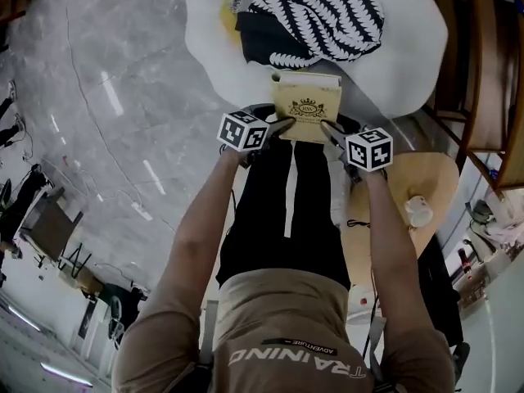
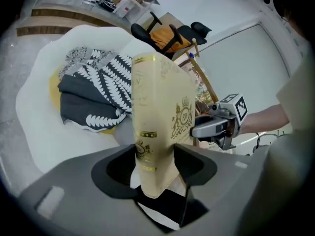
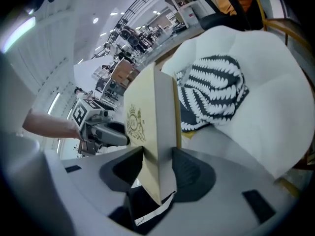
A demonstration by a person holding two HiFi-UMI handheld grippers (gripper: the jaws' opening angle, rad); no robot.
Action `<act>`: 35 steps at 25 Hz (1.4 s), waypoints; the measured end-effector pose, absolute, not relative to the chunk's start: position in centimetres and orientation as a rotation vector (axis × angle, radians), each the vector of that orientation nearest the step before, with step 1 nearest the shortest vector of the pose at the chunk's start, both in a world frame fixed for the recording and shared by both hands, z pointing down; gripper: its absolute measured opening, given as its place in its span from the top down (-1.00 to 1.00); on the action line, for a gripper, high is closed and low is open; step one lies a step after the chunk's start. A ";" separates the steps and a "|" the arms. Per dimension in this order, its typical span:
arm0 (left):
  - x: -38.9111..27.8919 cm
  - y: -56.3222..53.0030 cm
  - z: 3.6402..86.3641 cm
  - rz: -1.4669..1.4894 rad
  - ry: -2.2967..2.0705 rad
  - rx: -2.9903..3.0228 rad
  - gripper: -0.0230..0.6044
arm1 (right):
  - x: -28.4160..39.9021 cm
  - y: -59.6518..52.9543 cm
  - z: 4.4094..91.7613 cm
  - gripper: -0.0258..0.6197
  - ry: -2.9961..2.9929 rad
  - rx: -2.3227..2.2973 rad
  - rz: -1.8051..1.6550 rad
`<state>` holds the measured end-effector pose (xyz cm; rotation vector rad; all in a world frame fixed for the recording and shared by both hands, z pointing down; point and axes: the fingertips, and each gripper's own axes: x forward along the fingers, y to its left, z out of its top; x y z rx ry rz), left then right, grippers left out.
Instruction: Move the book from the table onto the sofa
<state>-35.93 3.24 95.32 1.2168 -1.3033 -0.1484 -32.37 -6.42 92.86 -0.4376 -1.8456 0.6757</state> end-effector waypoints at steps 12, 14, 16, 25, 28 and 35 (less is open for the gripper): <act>-32.9 4.0 104.2 -0.090 -1.162 1.133 0.14 | -29.1 -5.4 102.4 0.35 -1.732 -0.361 0.740; -33.1 3.7 105.1 -0.133 -1.162 1.107 0.14 | -29.5 -5.8 103.4 0.35 -1.731 -0.336 0.756; -33.6 3.3 105.9 -0.172 -1.171 1.082 0.14 | -30.0 -6.2 104.2 0.36 -1.731 -0.301 0.779; -35.0 3.3 109.1 -0.250 -1.185 0.959 0.14 | -31.2 -6.5 107.4 0.37 -1.713 -0.184 0.807; -34.8 3.4 110.0 -0.214 -1.176 0.914 0.14 | -31.0 -6.4 107.9 0.38 -1.693 -0.181 0.777; -34.8 4.1 111.5 -0.090 -1.179 0.834 0.17 | -31.4 -5.9 108.9 0.39 -1.662 -0.178 0.690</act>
